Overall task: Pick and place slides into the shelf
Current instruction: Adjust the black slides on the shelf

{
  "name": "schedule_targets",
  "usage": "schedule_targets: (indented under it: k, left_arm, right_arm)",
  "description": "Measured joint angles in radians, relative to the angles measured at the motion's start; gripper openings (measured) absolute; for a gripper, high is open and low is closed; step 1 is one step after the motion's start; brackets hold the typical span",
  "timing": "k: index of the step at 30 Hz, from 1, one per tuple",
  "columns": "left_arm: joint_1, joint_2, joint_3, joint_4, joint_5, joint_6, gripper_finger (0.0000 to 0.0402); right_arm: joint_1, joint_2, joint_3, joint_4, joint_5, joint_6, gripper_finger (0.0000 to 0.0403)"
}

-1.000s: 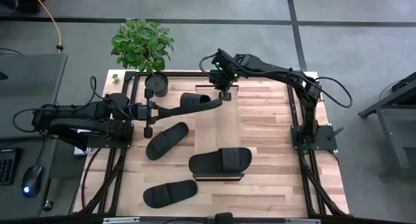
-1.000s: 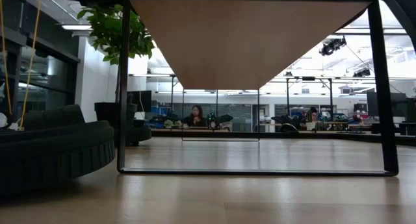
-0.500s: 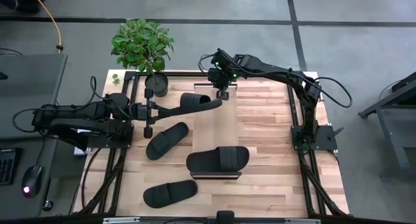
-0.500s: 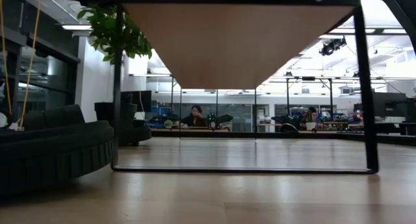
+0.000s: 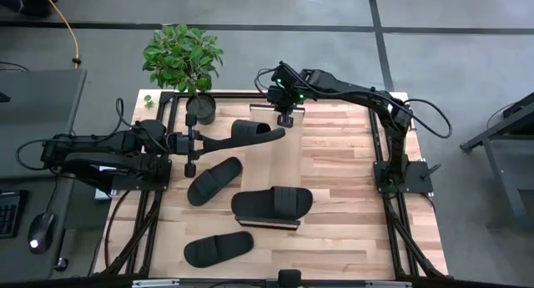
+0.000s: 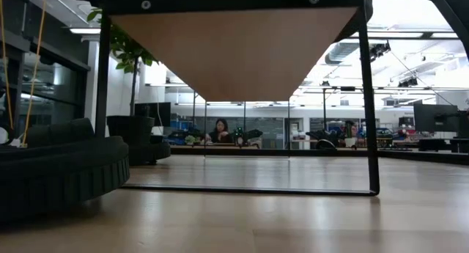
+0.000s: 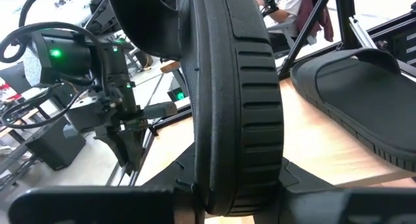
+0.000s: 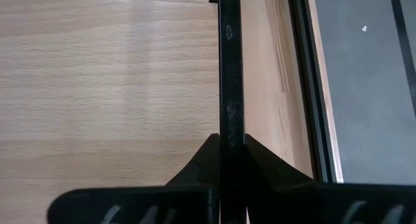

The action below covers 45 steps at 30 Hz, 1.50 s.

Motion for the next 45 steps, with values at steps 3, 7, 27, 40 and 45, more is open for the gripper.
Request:
schedule_targets:
  k: [3,7,27,40,45]
  left_arm:
    - [0.0,0.0,0.0,0.0,0.0,0.0,0.0068]
    - [0.0,0.0,0.0,0.0,-0.003,0.0,0.0062]
    - [0.0,0.0,0.0,-0.002,-0.025,0.009,0.0069]
    - [0.0,0.017,0.0,-0.095,-0.246,0.054,0.007]
    - [0.0,0.034,0.0,-0.119,-0.273,0.051,0.0063]
  right_arm:
    - [-0.008,0.0,0.0,0.0,-0.009,-0.005,0.0015]
    - [-0.014,0.001,0.0,0.0,-0.019,-0.007,0.002]
    - [-0.016,-0.034,0.002,0.009,0.123,-0.052,0.0216]
    - [-0.026,-0.131,0.155,-0.071,0.207,0.034,0.0229]
    - [-0.018,-0.132,0.263,-0.142,0.193,0.109,0.0229]
